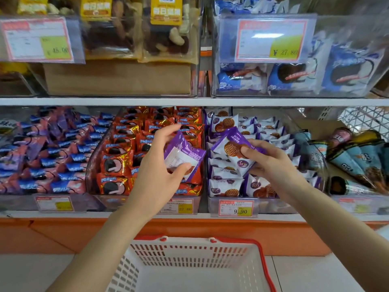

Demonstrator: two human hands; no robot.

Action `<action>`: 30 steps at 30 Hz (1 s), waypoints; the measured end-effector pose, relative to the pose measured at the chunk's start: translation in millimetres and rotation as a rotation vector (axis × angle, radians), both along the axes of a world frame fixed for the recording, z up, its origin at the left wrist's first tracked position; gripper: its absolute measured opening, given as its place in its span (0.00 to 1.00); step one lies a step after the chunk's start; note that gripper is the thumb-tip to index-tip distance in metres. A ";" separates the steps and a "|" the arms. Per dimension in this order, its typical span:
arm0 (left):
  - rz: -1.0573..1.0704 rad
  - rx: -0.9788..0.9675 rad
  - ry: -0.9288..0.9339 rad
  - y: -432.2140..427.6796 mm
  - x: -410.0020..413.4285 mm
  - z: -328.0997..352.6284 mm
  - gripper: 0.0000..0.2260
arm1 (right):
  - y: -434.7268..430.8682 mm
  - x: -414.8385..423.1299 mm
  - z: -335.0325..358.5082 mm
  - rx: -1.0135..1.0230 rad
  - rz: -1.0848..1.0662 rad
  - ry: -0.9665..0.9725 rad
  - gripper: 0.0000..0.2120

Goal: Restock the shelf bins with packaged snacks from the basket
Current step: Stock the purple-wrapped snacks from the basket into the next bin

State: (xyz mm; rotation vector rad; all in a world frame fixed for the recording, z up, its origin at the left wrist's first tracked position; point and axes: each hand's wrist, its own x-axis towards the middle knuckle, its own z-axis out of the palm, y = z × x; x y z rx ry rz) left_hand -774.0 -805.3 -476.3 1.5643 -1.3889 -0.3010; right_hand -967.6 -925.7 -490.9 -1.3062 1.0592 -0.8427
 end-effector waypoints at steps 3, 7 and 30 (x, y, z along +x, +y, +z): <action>0.002 -0.002 0.093 -1.7 -2.9 -2.6 0.29 | -11.4 0.6 0.1 -0.177 -0.063 0.157 0.20; -0.020 -0.010 0.104 -3.6 -6.2 -2.7 0.23 | -18.8 5.0 -1.8 -0.425 -0.073 0.293 0.13; 0.076 -0.067 0.057 -3.3 -11.5 -16.9 0.22 | -71.3 25.7 6.1 -0.683 0.183 0.820 0.15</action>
